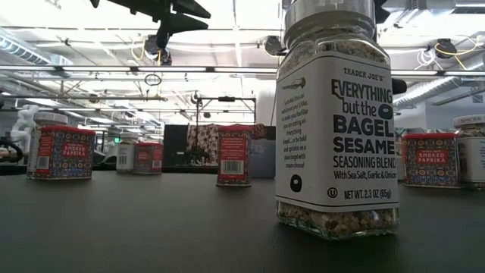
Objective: Sort spices by type
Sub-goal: Put the orange seasoning pack into the top white bin
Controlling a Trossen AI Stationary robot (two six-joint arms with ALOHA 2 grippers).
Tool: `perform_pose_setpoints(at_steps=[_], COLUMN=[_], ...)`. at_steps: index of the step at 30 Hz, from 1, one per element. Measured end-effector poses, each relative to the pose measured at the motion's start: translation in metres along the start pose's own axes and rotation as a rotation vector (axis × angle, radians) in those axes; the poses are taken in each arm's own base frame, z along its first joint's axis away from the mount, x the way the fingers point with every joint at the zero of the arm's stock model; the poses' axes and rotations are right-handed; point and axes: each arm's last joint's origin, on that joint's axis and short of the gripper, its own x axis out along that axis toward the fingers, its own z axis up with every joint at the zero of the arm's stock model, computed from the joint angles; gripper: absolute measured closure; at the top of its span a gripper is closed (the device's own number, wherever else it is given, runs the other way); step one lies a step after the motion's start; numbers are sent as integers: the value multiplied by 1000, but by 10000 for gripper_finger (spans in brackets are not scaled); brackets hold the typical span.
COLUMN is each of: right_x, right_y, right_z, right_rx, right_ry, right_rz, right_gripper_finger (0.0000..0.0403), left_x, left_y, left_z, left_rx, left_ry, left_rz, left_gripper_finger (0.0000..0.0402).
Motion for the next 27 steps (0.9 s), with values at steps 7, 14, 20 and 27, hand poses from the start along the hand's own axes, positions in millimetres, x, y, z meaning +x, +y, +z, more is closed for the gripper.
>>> perform_pose_setpoints(at_steps=[7, 14, 20, 27], right_x=[0, -13, -43, -99], right_y=[0, 3, 6, 10], right_z=[2, 10, 22, 36], right_rx=[-13, -66, -103, -595], right_ry=[-5, -21, -12, -172], right_rz=[11, 64, 166, 288], right_gripper_finger=[396, 340, 273, 227], left_x=[0, 0, 0, 0], left_y=[0, 0, 0, 0], left_z=[0, 0, 0, 0], left_rx=[0, 0, 0, 8], left_ry=[0, 0, 0, 0], left_rz=[0, 0, 0, 0], left_gripper_finger=[282, 282, 282, 282])
